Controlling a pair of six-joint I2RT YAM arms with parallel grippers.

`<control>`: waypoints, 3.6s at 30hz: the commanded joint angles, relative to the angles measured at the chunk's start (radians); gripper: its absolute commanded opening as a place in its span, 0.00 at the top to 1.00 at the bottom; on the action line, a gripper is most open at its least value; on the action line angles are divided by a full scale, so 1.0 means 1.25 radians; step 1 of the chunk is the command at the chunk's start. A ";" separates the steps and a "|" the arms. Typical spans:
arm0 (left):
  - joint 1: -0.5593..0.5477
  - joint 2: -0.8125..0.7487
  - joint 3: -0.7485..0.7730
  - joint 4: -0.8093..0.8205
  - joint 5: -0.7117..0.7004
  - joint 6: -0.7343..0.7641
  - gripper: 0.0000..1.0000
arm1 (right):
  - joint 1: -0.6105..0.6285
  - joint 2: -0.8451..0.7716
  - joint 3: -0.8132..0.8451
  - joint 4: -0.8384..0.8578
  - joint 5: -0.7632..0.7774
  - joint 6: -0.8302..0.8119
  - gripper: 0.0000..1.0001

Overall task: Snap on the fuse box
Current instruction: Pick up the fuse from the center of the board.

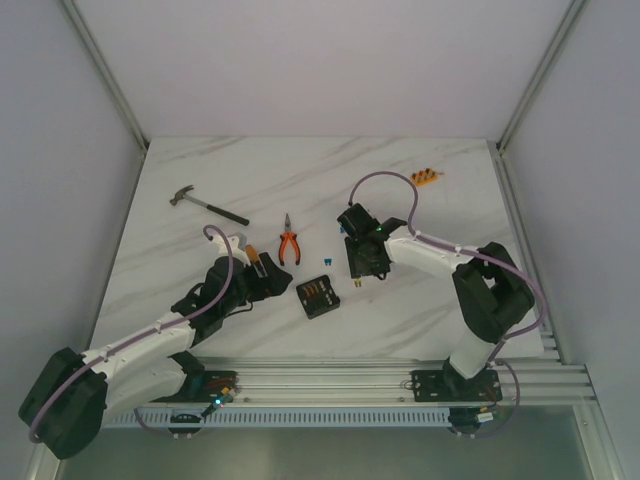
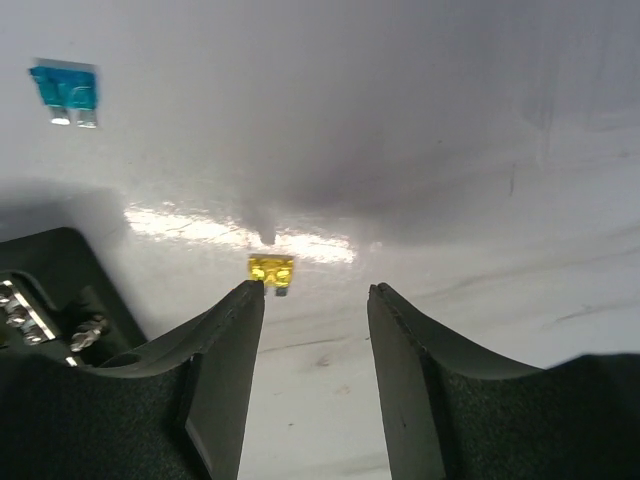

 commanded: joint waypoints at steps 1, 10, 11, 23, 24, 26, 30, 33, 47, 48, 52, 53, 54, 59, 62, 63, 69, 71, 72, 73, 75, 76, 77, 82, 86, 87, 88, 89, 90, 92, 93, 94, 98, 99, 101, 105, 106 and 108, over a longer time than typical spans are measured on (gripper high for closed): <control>0.004 0.000 0.013 -0.011 0.008 -0.007 0.00 | 0.012 -0.013 0.035 -0.040 -0.037 0.074 0.47; 0.006 -0.006 0.011 -0.011 0.008 0.002 0.00 | 0.024 0.072 0.087 -0.065 -0.046 0.087 0.47; 0.006 -0.005 0.011 -0.011 0.009 0.003 0.00 | 0.025 0.082 0.095 -0.068 -0.046 0.086 0.48; 0.006 -0.003 0.012 -0.010 0.006 0.008 0.00 | 0.028 0.145 0.121 -0.100 -0.037 0.091 0.56; 0.006 -0.003 0.012 -0.010 0.006 0.008 0.00 | 0.028 0.149 0.120 -0.100 -0.041 0.091 0.57; 0.006 -0.002 0.011 -0.010 0.007 0.007 0.00 | 0.028 0.157 0.120 -0.100 -0.042 0.092 0.58; 0.006 -0.003 0.011 -0.009 0.012 0.006 0.00 | 0.028 0.169 0.116 -0.100 -0.037 0.093 0.62; 0.006 -0.001 0.011 0.000 0.030 0.002 0.00 | 0.028 0.168 0.109 -0.100 -0.028 0.098 0.65; -0.007 0.031 0.004 0.177 0.132 -0.031 0.00 | 0.041 0.007 0.089 -0.055 -0.009 0.131 0.74; -0.013 0.039 0.004 0.205 0.132 -0.036 0.00 | 0.043 -0.009 0.090 -0.051 -0.009 0.137 0.74; -0.049 0.078 0.023 0.274 0.101 -0.035 0.04 | 0.059 -0.069 0.100 -0.040 -0.002 0.158 0.74; -0.057 0.088 0.027 0.291 0.093 -0.032 0.06 | 0.064 -0.083 0.101 -0.036 0.000 0.164 0.74; -0.069 0.096 0.030 0.312 0.082 -0.030 0.08 | 0.068 -0.096 0.101 -0.032 -0.001 0.169 0.74; -0.120 0.147 0.058 0.381 0.044 -0.008 0.23 | 0.089 -0.164 0.097 -0.013 -0.002 0.191 0.73; -0.147 0.179 0.082 0.411 0.038 0.002 0.34 | 0.101 -0.193 0.091 0.000 -0.004 0.203 0.73; -0.156 0.190 0.088 0.420 0.037 0.008 0.36 | 0.104 -0.201 0.089 0.004 -0.007 0.205 0.73; -0.196 0.237 0.119 0.453 0.014 0.037 0.40 | 0.116 -0.223 0.074 0.021 -0.016 0.219 0.73; -0.201 0.253 0.126 0.457 0.000 0.043 0.42 | 0.118 -0.231 0.066 0.030 -0.020 0.225 0.73; -0.203 0.260 0.129 0.459 -0.003 0.045 0.43 | 0.119 -0.235 0.062 0.037 -0.024 0.227 0.73; -0.203 0.266 0.133 0.462 -0.004 0.047 0.44 | 0.119 -0.239 0.059 0.041 -0.028 0.229 0.73; -0.206 0.276 0.137 0.469 -0.007 0.049 0.47 | 0.121 -0.242 0.055 0.048 -0.031 0.230 0.72; -0.207 0.279 0.137 0.475 -0.010 0.049 0.49 | 0.122 -0.242 0.054 0.048 -0.033 0.232 0.72; -0.209 0.281 0.135 0.482 -0.013 0.050 0.50 | 0.124 -0.241 0.053 0.050 -0.033 0.234 0.72; -0.215 0.282 0.129 0.494 -0.040 0.051 0.59 | 0.128 -0.247 0.038 0.064 -0.039 0.244 0.72; -0.216 0.280 0.125 0.515 -0.039 0.052 0.63 | 0.131 -0.255 0.024 0.080 -0.045 0.257 0.72; -0.217 0.281 0.125 0.520 -0.037 0.052 0.64 | 0.131 -0.257 0.021 0.084 -0.045 0.260 0.72; -0.218 0.282 0.125 0.521 -0.038 0.052 0.66 | 0.133 -0.261 0.017 0.089 -0.047 0.264 0.71; -0.220 0.283 0.126 0.522 -0.039 0.053 0.68 | 0.133 -0.265 0.014 0.093 -0.047 0.268 0.72; -0.221 0.283 0.126 0.522 -0.040 0.053 0.70 | 0.133 -0.268 0.010 0.096 -0.047 0.271 0.72; -0.222 0.282 0.124 0.522 -0.046 0.052 0.73 | 0.134 -0.273 0.005 0.100 -0.049 0.277 0.71; -0.222 0.280 0.122 0.522 -0.049 0.054 0.75 | 0.135 -0.275 0.002 0.104 -0.050 0.280 0.71; -0.223 0.278 0.120 0.523 -0.051 0.054 0.77 | 0.135 -0.277 -0.003 0.108 -0.053 0.283 0.71; -0.225 0.276 0.118 0.522 -0.057 0.058 0.87 | 0.139 -0.281 -0.017 0.121 -0.063 0.292 0.71; -0.226 0.276 0.119 0.522 -0.056 0.059 0.90 | 0.140 -0.283 -0.020 0.124 -0.064 0.294 0.71; -0.227 0.273 0.118 0.518 -0.057 0.064 0.95 | 0.141 -0.286 -0.027 0.130 -0.065 0.298 0.70; -0.228 0.259 0.109 0.511 -0.066 0.072 1.00 | 0.141 -0.294 -0.038 0.141 -0.069 0.295 0.62; -0.228 0.252 0.102 0.512 -0.071 0.074 1.00 | 0.140 -0.297 -0.035 0.141 -0.067 0.288 0.59; -0.228 0.233 0.092 0.502 -0.080 0.086 1.00 | 0.139 -0.308 -0.030 0.142 -0.062 0.268 0.53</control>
